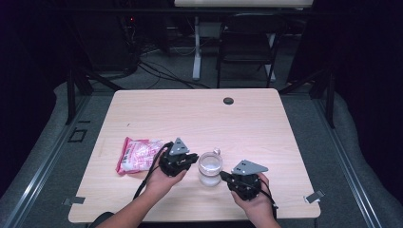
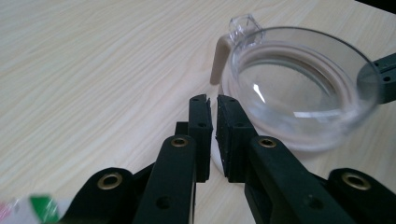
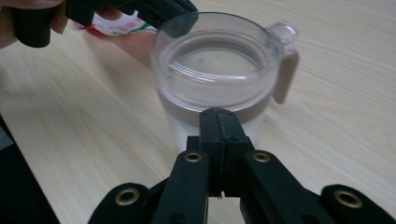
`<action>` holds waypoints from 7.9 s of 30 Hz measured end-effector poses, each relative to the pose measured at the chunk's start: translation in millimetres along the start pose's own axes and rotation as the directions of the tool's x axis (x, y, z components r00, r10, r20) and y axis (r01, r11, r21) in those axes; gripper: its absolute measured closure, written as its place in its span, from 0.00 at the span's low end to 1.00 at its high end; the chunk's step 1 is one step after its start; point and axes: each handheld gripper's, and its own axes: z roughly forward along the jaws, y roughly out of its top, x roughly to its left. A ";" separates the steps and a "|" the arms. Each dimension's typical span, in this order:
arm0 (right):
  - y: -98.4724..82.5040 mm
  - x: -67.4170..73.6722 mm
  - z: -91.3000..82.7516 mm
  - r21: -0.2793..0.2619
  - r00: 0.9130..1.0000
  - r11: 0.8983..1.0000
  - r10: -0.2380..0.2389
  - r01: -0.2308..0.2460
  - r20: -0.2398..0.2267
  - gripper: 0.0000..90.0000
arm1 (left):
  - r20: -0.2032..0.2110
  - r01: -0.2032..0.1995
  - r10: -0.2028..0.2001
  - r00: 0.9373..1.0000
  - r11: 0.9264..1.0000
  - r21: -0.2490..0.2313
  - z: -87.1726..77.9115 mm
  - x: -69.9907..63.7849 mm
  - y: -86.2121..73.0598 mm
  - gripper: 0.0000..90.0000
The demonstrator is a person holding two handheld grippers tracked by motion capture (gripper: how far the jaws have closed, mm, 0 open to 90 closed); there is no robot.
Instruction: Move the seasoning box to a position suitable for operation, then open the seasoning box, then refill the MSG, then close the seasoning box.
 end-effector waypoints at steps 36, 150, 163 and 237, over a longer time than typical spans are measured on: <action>17.0 -85.9 52.3 0.030 0.999 0.999 0.040 -0.040 0.009 0.77 | -0.138 0.185 -0.200 0.970 0.976 -0.116 -74.2 30.6 -75.7 0.70; 55.7 -48.1 18.5 -0.039 0.980 0.982 0.185 -0.183 0.068 0.81 | -0.026 0.095 -0.098 0.995 0.991 -0.093 -20.5 13.0 -5.2 0.78; 43.7 -41.2 11.7 -0.076 0.980 0.981 0.185 -0.180 0.067 0.84 | 0.013 0.095 -0.095 0.995 0.993 -0.076 -14.0 13.2 -7.6 0.85; 42.3 -22.3 9.5 -0.074 0.997 0.996 0.059 -0.055 0.044 0.79 | 0.110 0.022 -0.013 0.994 0.996 -0.082 -19.6 -0.7 3.1 1.00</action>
